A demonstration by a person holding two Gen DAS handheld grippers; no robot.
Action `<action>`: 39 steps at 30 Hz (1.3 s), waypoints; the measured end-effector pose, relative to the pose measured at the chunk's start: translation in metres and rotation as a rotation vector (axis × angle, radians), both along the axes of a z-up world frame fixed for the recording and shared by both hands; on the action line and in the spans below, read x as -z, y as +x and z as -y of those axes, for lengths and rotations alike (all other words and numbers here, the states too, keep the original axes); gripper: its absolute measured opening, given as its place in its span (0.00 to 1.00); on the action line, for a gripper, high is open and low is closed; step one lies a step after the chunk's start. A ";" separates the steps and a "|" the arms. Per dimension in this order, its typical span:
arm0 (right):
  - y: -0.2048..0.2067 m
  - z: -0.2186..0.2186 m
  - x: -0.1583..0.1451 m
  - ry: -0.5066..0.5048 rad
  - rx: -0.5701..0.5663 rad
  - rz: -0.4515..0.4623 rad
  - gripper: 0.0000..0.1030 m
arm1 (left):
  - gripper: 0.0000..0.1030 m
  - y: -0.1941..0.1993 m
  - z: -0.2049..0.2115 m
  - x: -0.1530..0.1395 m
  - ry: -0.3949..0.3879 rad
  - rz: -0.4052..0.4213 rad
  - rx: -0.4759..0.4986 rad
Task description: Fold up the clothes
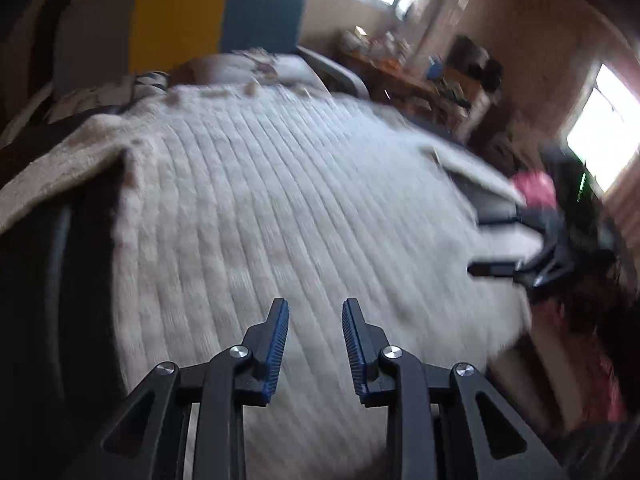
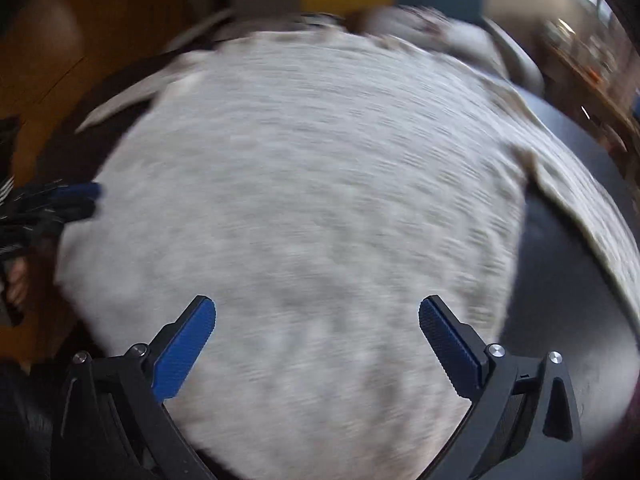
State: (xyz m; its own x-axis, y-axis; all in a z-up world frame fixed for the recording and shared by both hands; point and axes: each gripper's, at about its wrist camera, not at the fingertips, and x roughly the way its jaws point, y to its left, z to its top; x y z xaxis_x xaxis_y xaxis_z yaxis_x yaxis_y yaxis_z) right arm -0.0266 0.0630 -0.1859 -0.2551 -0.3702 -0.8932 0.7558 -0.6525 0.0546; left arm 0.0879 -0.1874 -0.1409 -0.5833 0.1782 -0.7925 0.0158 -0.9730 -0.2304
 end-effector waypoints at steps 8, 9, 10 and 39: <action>0.026 -0.002 0.034 0.091 -0.021 0.042 1.00 | 0.28 0.031 0.005 0.007 0.071 0.012 0.022; 0.027 -0.002 0.031 0.093 -0.010 0.035 1.00 | 0.28 0.033 0.021 0.004 0.144 -0.008 -0.020; 0.027 -0.002 0.028 0.096 0.000 0.028 1.00 | 0.28 0.035 0.037 0.002 0.217 -0.027 -0.062; -0.037 0.105 0.025 0.007 0.022 -0.077 1.00 | 0.05 -0.129 0.191 0.031 0.407 0.040 -0.425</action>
